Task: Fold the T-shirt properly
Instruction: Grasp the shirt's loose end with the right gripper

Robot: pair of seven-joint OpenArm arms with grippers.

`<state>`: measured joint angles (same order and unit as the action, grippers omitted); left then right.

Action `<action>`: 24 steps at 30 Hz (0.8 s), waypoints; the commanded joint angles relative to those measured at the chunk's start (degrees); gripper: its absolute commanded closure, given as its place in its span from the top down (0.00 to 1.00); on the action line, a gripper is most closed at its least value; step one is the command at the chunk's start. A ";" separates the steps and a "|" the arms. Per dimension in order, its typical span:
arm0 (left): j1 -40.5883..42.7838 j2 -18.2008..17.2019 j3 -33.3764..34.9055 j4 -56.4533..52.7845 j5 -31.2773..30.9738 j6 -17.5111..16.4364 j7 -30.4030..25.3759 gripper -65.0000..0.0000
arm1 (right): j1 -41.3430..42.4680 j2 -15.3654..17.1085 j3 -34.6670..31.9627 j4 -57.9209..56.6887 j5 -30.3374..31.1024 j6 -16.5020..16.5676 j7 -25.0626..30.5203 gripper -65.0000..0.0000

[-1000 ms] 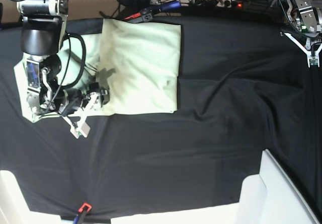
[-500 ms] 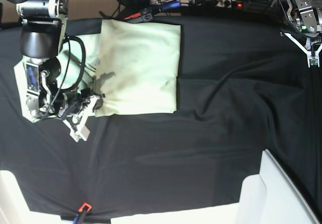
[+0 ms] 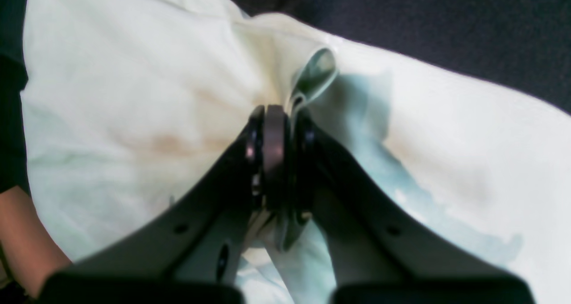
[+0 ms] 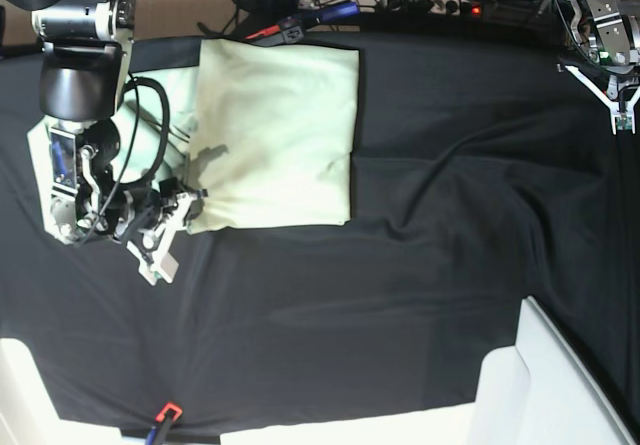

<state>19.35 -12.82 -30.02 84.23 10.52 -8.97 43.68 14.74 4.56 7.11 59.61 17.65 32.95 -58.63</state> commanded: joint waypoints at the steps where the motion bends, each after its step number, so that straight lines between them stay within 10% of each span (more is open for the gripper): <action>1: -0.15 -0.94 -0.35 0.83 0.77 0.66 -0.65 0.00 | 1.92 0.32 0.23 0.91 0.59 0.15 0.74 0.11; 7: -0.15 -0.94 -0.35 0.83 0.77 0.66 -0.65 0.00 | 2.00 0.23 0.31 0.82 0.59 0.15 1.27 0.44; 12: -0.15 -0.94 -0.35 0.83 0.77 0.66 -0.65 0.00 | 2.00 0.23 0.31 0.82 0.59 0.15 1.36 0.37; 17: -0.15 -0.94 -0.35 0.83 0.77 0.66 -0.65 0.00 | 2.44 0.23 0.31 0.65 0.59 0.15 1.36 0.00; 24: -0.15 -0.94 -0.35 0.83 0.77 0.66 -0.65 0.00 | 3.41 0.23 0.31 0.56 0.59 0.06 1.36 0.00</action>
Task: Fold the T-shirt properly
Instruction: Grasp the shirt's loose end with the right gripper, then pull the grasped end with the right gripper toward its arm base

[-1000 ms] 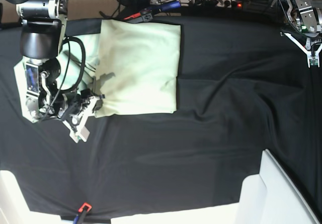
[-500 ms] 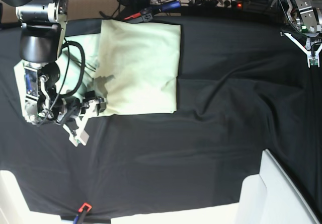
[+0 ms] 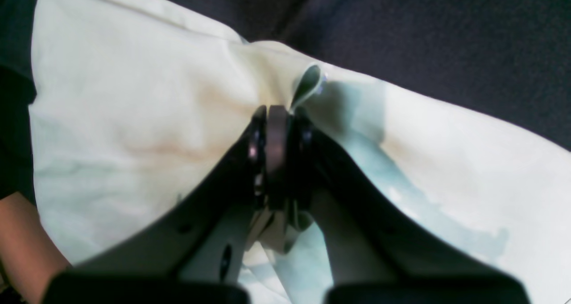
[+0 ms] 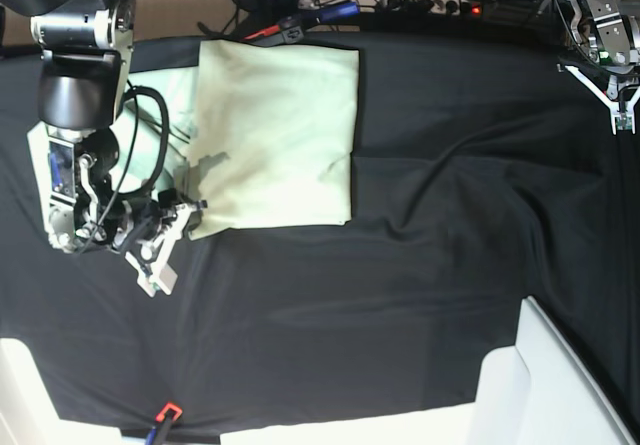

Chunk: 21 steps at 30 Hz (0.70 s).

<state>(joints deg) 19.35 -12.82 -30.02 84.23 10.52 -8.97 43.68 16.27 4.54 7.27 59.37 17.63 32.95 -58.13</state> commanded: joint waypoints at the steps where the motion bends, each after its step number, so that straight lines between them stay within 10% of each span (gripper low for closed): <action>1: -0.15 -0.94 -0.35 0.83 0.77 0.66 -0.65 0.00 | 1.97 0.26 0.16 0.80 0.61 0.06 0.85 0.00; 17: -0.15 -0.94 -0.35 0.83 0.77 0.66 -0.65 0.00 | 5.05 0.34 0.07 -4.56 0.44 0.06 0.33 0.01; 21: -0.15 -0.94 -0.35 0.83 0.77 0.66 -0.65 0.00 | 5.05 0.34 0.25 -4.12 0.61 0.06 -1.52 0.15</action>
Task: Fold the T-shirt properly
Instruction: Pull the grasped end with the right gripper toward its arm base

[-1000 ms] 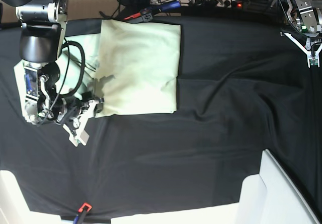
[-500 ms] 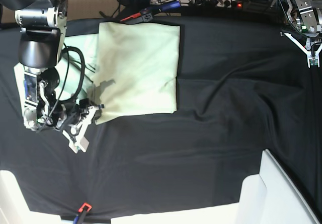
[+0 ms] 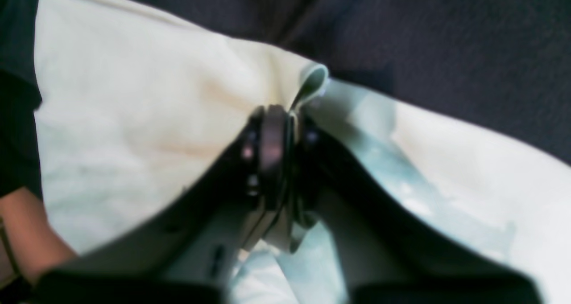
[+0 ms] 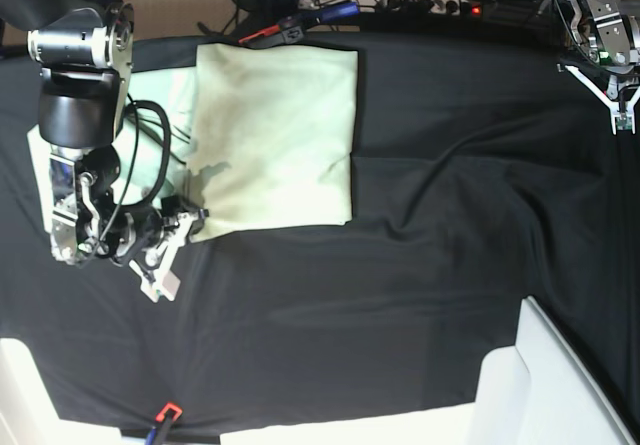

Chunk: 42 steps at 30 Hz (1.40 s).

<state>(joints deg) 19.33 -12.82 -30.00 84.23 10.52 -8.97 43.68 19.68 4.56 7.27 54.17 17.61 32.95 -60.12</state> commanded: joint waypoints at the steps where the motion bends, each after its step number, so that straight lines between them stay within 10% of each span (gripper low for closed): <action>1: -0.12 -0.94 -0.37 0.83 0.77 0.66 -0.65 0.00 | 1.64 0.50 1.13 1.87 0.64 0.06 0.12 0.21; 11: -0.21 -0.94 -0.37 0.83 0.77 0.66 -0.65 0.00 | -4.61 7.44 17.48 19.72 0.37 0.06 -1.64 0.67; 25: -0.21 -0.94 -0.37 0.92 0.60 0.66 -0.74 0.00 | -0.30 25.55 28.91 -20.72 0.64 7.05 12.51 0.93; 42: -0.12 -0.94 -0.37 0.83 0.68 0.66 -0.74 0.00 | -4.25 13.68 29.00 -22.22 0.64 7.05 4.86 0.77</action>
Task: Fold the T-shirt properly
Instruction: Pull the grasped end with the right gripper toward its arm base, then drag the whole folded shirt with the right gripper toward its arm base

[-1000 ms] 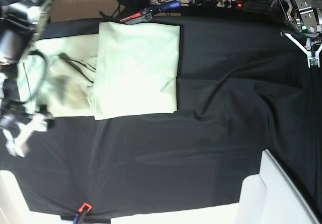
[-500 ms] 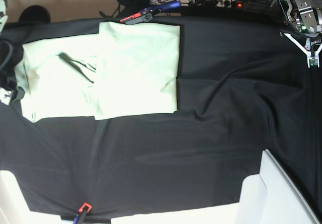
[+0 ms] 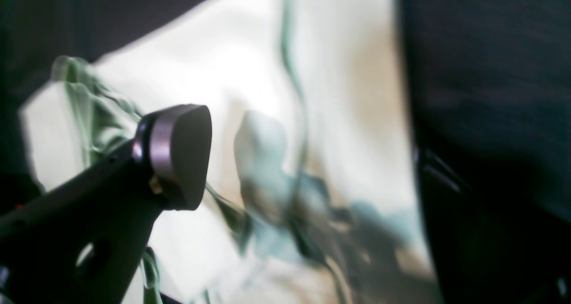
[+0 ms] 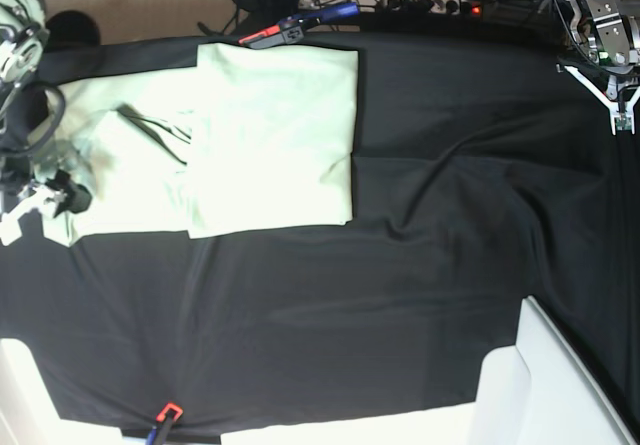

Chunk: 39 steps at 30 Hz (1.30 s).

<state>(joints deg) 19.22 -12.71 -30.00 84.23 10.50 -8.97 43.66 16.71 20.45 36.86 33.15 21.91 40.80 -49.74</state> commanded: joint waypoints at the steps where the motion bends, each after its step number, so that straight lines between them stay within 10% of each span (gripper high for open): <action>1: -0.01 -1.05 -0.37 0.83 0.71 0.66 -0.71 0.00 | -1.98 -3.00 -0.69 -0.14 -3.67 -0.80 -5.52 0.77; 16: -1.33 -1.05 -0.37 0.83 0.71 0.66 -0.71 0.00 | -13.94 -9.50 -0.69 27.29 -3.85 -0.80 -14.92 0.75; 24: -1.25 -1.05 -0.37 0.83 0.71 0.66 -0.71 0.00 | -13.41 -9.77 -1.21 27.12 -3.93 -0.80 -15.10 0.02; 39: -1.16 -1.05 -0.37 0.83 0.71 0.66 -0.71 0.00 | -8.84 -1.59 -1.21 28.08 -4.02 -0.80 -14.84 0.00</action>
<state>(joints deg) 18.11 -12.71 -30.00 84.20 10.48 -8.97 43.51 6.76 18.00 35.64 60.42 17.37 39.86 -65.10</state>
